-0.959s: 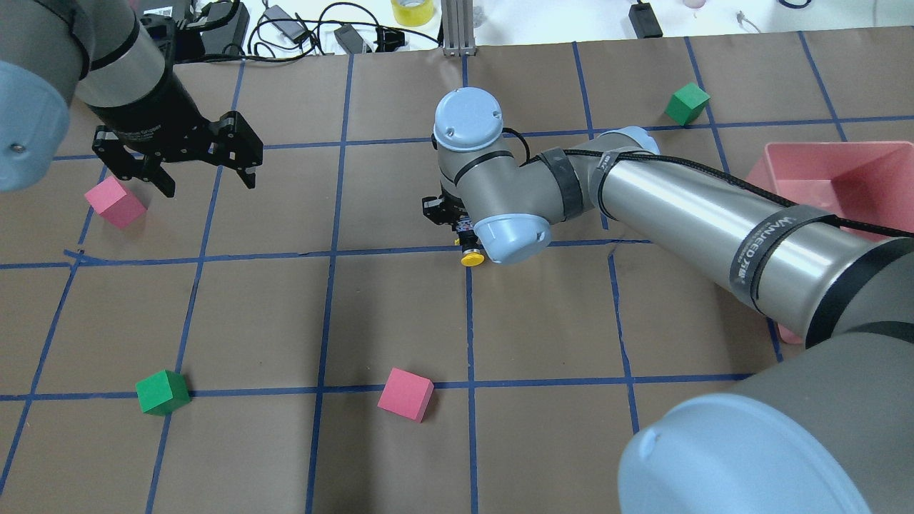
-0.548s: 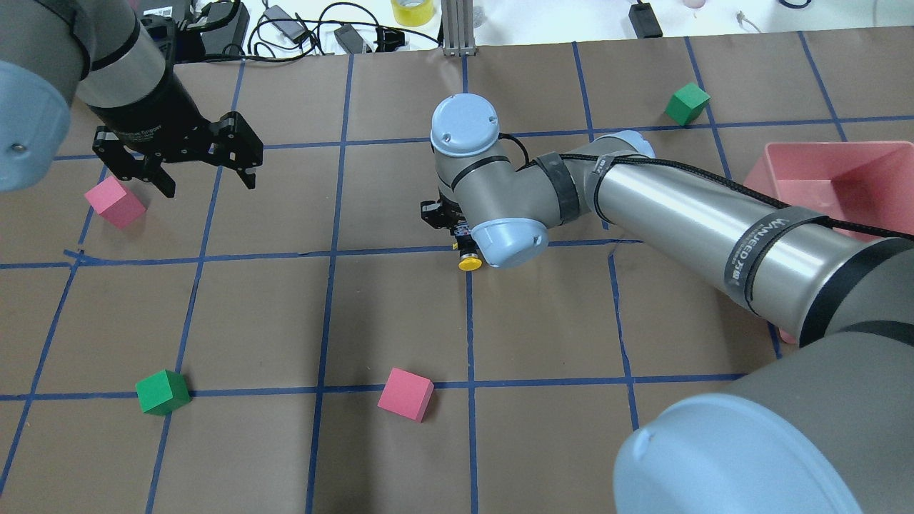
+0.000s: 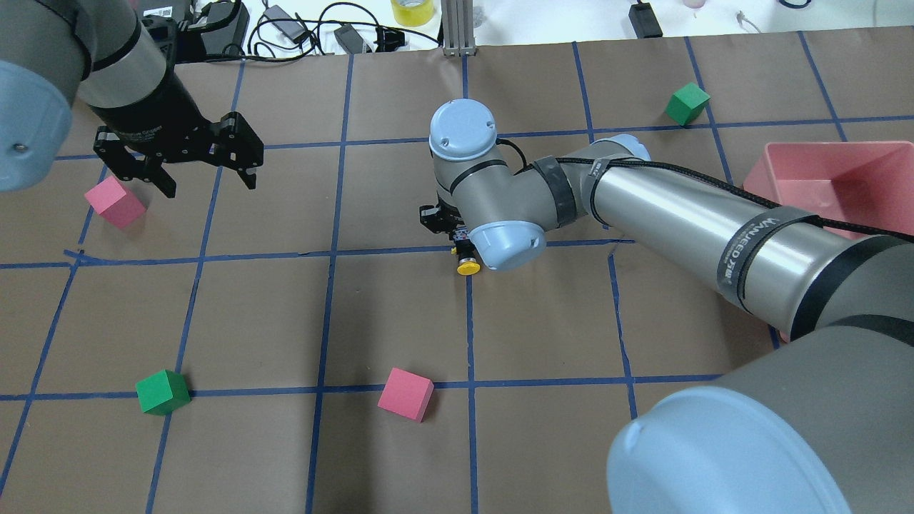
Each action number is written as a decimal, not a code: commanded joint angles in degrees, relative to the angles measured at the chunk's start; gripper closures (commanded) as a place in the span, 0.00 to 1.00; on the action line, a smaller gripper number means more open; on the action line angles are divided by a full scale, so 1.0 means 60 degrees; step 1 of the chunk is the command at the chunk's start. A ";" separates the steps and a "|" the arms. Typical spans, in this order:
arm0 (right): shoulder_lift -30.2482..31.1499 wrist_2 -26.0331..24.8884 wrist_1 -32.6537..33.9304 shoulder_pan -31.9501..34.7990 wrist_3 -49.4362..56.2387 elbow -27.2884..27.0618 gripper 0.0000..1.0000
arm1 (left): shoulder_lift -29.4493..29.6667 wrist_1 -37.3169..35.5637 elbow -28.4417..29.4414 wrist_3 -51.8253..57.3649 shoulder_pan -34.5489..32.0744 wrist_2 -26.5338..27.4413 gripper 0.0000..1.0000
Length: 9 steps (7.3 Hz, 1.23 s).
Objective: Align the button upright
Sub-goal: 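Lower the switch onto the table and release it with the right gripper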
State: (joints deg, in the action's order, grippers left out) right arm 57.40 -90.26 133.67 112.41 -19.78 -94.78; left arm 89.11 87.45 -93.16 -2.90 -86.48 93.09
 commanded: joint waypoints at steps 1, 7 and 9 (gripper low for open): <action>0.0028 0.0014 -0.0012 0.0000 0.0001 0.0005 0.16 | 0.0002 0.0000 0.0000 0.0000 0.0000 -0.0002 0.00; 0.3125 -0.0016 -0.3499 -0.1327 0.1638 0.0297 0.00 | -0.0013 0.0073 0.0058 0.0000 0.0015 0.0028 0.00; 0.4664 -0.0045 -0.5394 -0.2470 0.2650 0.0429 0.00 | 0.0222 -0.0188 -0.0160 0.0000 -0.0043 -0.0060 0.00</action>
State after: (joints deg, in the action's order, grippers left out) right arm 79.48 -90.45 108.82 101.79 -6.88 -92.77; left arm 89.89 87.48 -93.38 -2.91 -86.44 92.94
